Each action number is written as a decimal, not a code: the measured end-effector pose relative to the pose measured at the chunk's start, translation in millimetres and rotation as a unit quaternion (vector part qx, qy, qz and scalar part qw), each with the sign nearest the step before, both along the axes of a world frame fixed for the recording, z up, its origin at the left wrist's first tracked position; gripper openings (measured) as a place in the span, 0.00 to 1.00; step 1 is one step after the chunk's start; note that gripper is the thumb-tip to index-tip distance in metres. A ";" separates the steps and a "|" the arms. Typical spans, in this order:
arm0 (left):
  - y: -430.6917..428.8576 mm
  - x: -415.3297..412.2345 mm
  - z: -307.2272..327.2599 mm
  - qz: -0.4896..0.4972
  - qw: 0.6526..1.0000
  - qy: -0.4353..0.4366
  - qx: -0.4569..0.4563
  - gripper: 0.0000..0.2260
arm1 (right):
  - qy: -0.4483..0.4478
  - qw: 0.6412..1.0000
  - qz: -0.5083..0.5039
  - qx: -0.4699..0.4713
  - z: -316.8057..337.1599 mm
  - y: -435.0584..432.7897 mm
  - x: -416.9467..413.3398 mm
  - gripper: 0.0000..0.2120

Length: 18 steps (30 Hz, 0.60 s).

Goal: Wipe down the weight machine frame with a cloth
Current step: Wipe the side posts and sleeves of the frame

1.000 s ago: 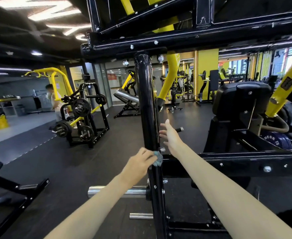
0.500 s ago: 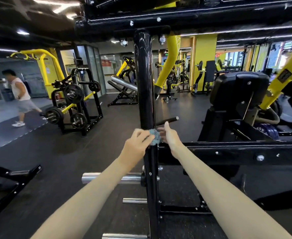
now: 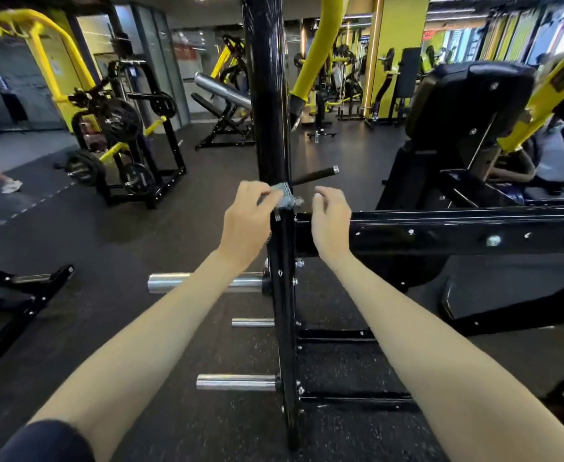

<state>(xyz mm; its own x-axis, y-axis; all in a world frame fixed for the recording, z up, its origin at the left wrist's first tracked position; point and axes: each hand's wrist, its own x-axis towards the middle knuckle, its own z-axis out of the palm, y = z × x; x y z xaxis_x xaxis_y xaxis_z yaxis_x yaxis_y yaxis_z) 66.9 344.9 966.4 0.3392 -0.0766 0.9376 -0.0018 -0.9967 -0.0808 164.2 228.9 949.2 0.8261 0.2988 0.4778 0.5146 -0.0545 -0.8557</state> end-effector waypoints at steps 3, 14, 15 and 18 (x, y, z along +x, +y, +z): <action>3.2 -3.6 -66.3 -0.004 0.991 0.076 0.107 0.06 | -0.153 0.984 -0.068 -0.059 -33.1 -21.2 -5.6 0.11; -1.8 -6.6 -112.8 -0.008 0.996 0.085 0.005 0.06 | -0.031 0.950 0.043 -0.308 -79.5 -28.9 -12.1 0.12; -2.1 -4.7 -104.3 -0.005 0.999 0.053 0.000 0.05 | -0.018 0.950 0.046 -0.307 -83.1 -25.2 -11.7 0.12; -3.2 -2.8 -120.4 -0.010 0.997 0.062 0.054 0.07 | 0.057 0.954 0.058 -0.290 -93.7 -14.6 -12.3 0.15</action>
<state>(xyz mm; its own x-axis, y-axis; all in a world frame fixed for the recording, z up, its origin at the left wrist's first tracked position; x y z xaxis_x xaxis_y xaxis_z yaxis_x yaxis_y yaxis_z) 64.1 341.6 846.0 0.4497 -0.1830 0.8742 -0.0382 -0.9818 -0.1858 151.9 214.3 855.5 0.8076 0.5786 0.1140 0.4523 -0.4837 -0.7493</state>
